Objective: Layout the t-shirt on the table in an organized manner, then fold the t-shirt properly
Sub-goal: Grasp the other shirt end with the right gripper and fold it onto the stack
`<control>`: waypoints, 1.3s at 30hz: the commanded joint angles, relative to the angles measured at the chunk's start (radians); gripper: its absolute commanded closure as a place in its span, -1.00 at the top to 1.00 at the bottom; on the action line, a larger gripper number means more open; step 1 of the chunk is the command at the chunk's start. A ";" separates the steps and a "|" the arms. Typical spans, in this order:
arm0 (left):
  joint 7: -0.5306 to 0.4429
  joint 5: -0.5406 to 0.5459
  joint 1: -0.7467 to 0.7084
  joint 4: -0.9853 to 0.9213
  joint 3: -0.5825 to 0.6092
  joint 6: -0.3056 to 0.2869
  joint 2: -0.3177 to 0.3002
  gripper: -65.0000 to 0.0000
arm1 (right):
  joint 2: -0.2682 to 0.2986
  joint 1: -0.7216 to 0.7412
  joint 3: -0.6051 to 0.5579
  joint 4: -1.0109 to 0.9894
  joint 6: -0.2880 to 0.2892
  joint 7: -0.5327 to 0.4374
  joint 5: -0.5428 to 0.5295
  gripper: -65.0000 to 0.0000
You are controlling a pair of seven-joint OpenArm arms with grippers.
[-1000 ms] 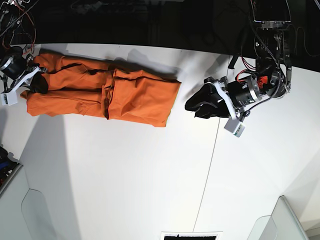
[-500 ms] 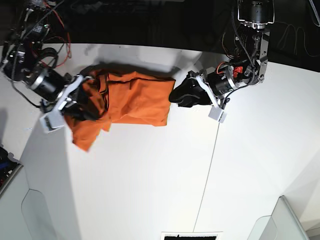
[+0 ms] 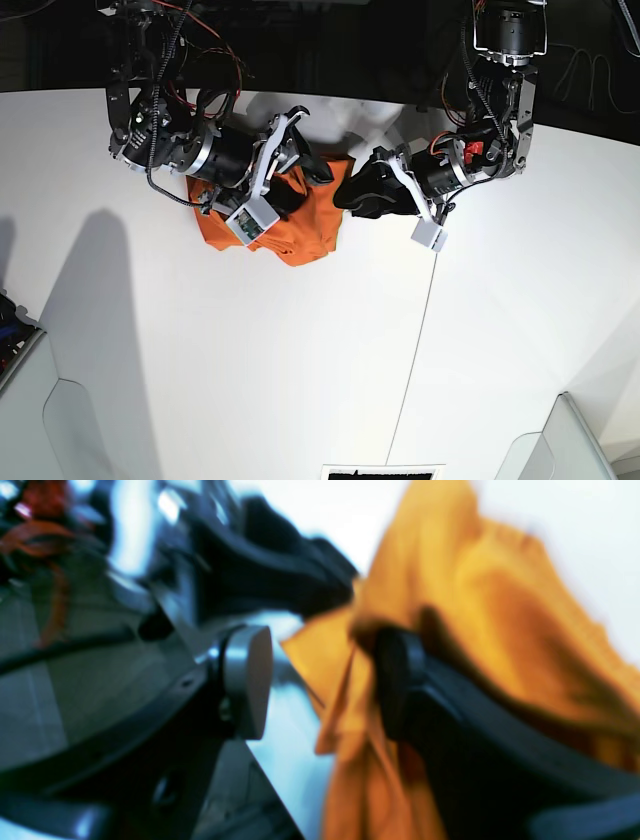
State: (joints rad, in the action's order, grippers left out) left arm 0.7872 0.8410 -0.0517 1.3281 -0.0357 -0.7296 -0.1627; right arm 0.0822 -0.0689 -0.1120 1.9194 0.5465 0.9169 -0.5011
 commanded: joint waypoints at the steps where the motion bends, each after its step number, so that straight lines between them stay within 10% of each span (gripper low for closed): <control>1: 0.053 0.011 -0.005 -0.009 0.003 0.031 -0.005 0.04 | -0.002 0.014 -0.002 0.043 0.012 -0.032 -0.027 0.01; 9: 0.252 0.227 0.053 -0.007 -0.043 0.031 -0.013 0.04 | -0.002 0.097 -0.002 0.073 0.027 -0.030 -0.040 0.01; 19: 0.386 0.401 0.103 0.065 -0.043 0.031 -0.168 0.04 | -0.006 0.162 0.024 0.074 -0.001 0.024 0.023 0.00; 26: 0.407 0.393 0.032 0.433 -0.043 0.031 -0.275 -0.52 | 0.073 0.134 0.208 0.077 -0.019 0.049 -0.031 -1.00; 39: 0.382 0.344 -0.049 0.601 0.129 0.031 -0.191 -0.55 | 0.092 0.092 0.248 -0.098 0.019 -0.021 -0.090 -1.00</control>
State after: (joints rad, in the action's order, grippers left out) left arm 1.1893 1.1625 -0.1104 1.9179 0.0990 -0.6926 -0.3473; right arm 0.1692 0.0048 0.1333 1.8050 0.5552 0.9176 -0.5724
